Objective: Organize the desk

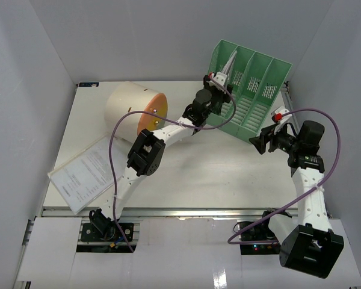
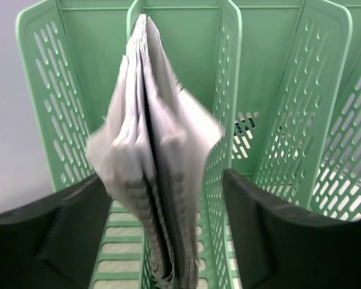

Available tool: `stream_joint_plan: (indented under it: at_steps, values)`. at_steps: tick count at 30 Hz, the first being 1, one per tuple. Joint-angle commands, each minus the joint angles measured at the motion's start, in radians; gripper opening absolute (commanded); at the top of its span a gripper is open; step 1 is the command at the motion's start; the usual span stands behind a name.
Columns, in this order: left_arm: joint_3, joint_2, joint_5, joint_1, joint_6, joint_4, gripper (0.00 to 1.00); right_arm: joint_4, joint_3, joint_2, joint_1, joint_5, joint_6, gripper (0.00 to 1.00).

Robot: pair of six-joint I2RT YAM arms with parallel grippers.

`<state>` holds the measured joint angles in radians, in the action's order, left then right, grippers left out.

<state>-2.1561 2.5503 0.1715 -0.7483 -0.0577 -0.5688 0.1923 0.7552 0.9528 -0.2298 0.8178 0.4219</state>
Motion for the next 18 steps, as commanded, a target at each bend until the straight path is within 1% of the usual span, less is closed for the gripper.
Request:
stream_joint_plan:
  at_steps: [1,4,6,7,9,11,12,13,14,15,16,17,18]
  values:
    - [0.047,-0.130,-0.018,-0.003,0.016,-0.005,0.86,-0.048,-0.014,0.001,-0.006,0.023,-0.015,0.73]
    - [0.127,-0.251,-0.002,-0.005,0.013,-0.007,0.87,-0.049,-0.019,0.001,-0.006,0.052,-0.012,0.73]
    - [0.217,-0.336,0.008,-0.005,0.037,0.017,0.86,-0.037,-0.020,0.005,-0.006,0.099,0.003,0.73]
    - [0.258,-0.430,0.007,-0.005,0.045,0.042,0.87,-0.033,-0.020,0.009,-0.006,0.116,0.009,0.73]
    - [0.461,-0.576,-0.009,-0.005,0.093,0.079,0.87,-0.011,-0.013,0.019,-0.006,0.173,0.036,0.73]
    - [0.656,-0.760,-0.024,-0.005,0.145,0.123,0.87,0.013,-0.011,0.031,-0.005,0.198,0.051,0.73]
    - [0.710,-0.861,-0.011,-0.005,0.189,0.161,0.88,0.028,-0.007,0.039,-0.004,0.216,0.059,0.73]
    - [0.818,-0.923,-0.003,-0.005,0.213,0.186,0.88,0.035,-0.006,0.042,-0.002,0.246,0.072,0.75]
    - [0.852,-0.982,0.000,-0.004,0.237,0.217,0.89,0.044,-0.004,0.046,0.001,0.254,0.077,0.75]
    - [0.945,-1.061,0.013,0.000,0.267,0.257,0.89,0.061,-0.001,0.052,0.010,0.278,0.091,0.77]
    - [1.050,-1.149,0.029,0.003,0.295,0.297,0.90,0.081,0.004,0.058,0.027,0.302,0.109,0.78]
    - [1.094,-1.239,0.039,0.006,0.317,0.333,0.90,0.102,0.008,0.064,0.056,0.309,0.119,0.79]
    - [1.173,-1.317,0.051,0.010,0.324,0.382,0.90,0.122,0.012,0.065,0.103,0.284,0.149,0.80]
